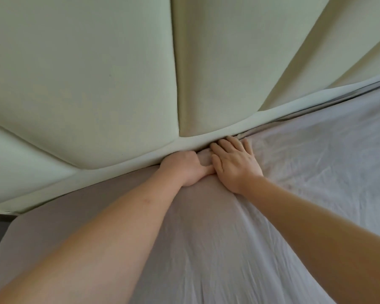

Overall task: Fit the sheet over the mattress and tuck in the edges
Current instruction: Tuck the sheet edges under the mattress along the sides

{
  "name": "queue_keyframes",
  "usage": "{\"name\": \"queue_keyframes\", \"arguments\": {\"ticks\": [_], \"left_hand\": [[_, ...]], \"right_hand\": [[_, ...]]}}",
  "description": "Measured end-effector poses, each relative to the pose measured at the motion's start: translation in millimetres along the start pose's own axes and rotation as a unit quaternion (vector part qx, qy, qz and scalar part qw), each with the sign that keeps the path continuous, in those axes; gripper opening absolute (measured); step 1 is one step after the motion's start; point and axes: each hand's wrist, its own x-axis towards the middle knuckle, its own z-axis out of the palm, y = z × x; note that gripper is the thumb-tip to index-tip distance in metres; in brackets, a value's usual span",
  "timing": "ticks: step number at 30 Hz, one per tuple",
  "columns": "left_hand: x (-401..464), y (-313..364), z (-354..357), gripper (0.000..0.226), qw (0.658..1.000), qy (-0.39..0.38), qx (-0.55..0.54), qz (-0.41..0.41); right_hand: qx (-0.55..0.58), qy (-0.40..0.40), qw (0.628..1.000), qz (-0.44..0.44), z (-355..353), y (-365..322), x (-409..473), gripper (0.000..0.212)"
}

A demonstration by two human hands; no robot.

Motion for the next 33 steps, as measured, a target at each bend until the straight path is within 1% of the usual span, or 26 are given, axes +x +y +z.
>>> {"name": "queue_keyframes", "arguments": {"ticks": [1,3,5,7,9,10,11,12,13,14,15,16,18,21,24,27,28,29,30,31,33], "left_hand": [[-5.2,-1.5,-0.6,0.102,1.0,0.02,0.009,0.005],[-16.5,-10.3,-0.2,0.085,0.998,0.046,0.015,0.029],[-26.9,-20.4,-0.9,0.069,0.996,0.05,-0.001,0.072],[-37.1,-23.9,3.2,0.066,0.995,0.056,0.02,0.074],[-49.6,-12.4,6.3,0.06,0.984,0.108,0.116,0.076],[-55.5,-1.1,6.9,0.055,0.973,0.143,0.149,0.107],[-55.4,10.9,6.7,0.054,0.96,0.163,0.16,0.159],[-53.0,25.9,3.6,0.059,0.948,0.178,0.156,0.211],[-49.2,42.7,-1.8,0.063,0.95,0.163,0.125,0.236],[-41.7,62.5,-8.9,0.067,0.961,0.129,0.097,0.226],[-32.9,77.6,-11.0,0.073,0.975,0.082,0.074,0.193],[-23.8,91.5,-9.2,0.08,0.982,0.061,0.059,0.166],[-6.9,108.7,2.9,0.089,0.984,0.08,0.075,0.142],[8.4,105.1,11.8,0.098,0.982,0.108,0.088,0.13],[13.9,109.7,12.4,0.091,0.987,0.082,0.063,0.119],[28.3,118.5,2.0,0.066,0.996,0.041,0.011,0.074],[36.8,120.2,-4.5,0.06,0.999,0.018,-0.012,0.049],[45.1,123.3,-9.4,0.058,0.999,-0.003,-0.029,0.028],[50.3,126.6,-11.2,0.058,0.999,-0.007,-0.029,0.015],[49.4,130.0,-8.0,0.058,1.0,0.007,-0.002,0.009],[34.2,139.5,16.0,0.056,0.993,0.093,0.065,0.028]], "right_hand": [[0.027,0.029,0.999,-0.003,0.6,4.2,-8.1,0.055],[0.027,0.09,0.996,0.004,3.8,12.9,-27.1,0.057],[0.04,0.111,0.993,0.016,5.9,22.8,-32.7,0.061],[0.046,0.089,0.995,0.021,7.1,31.2,-37.1,0.066],[0.051,0.082,0.995,0.022,6.7,41.7,-40.9,0.071],[0.056,0.076,0.995,0.032,5.9,46.6,-41.9,0.073],[0.067,0.075,0.994,0.047,2.6,51.5,-39.7,0.074],[0.074,0.069,0.993,0.068,-1.7,58.7,-35.8,0.075],[0.074,0.064,0.991,0.089,-7.8,66.8,-32.4,0.074],[0.066,0.059,0.99,0.109,-15.1,79.0,-27.9,0.073],[0.053,0.053,0.99,0.122,-21.6,89.6,-24.2,0.071],[0.033,0.052,0.99,0.123,-28.6,101.8,-20.4,0.069],[-0.018,0.052,0.994,0.095,-37.2,122.1,-15.7,0.064],[-0.058,0.084,0.994,0.044,-38.6,130.1,-6.3,0.062],[-0.05,0.104,0.992,0.042,-14.9,126.5,-5.0,0.06],[-0.041,0.126,0.991,0.032,-4.1,126.4,-1.4,0.057],[-0.049,0.118,0.992,0.02,-10.0,129.1,6.9,0.057],[-0.053,0.099,0.994,0.012,-17.4,132.8,15.2,0.059],[-0.056,0.078,0.995,0.006,-23.7,136.1,22.8,0.063],[-0.054,0.062,0.997,0.003,-27.3,138.1,29.0,0.065],[-0.058,0.043,0.997,0.017,-27.8,139.9,32.9,0.067]]}}
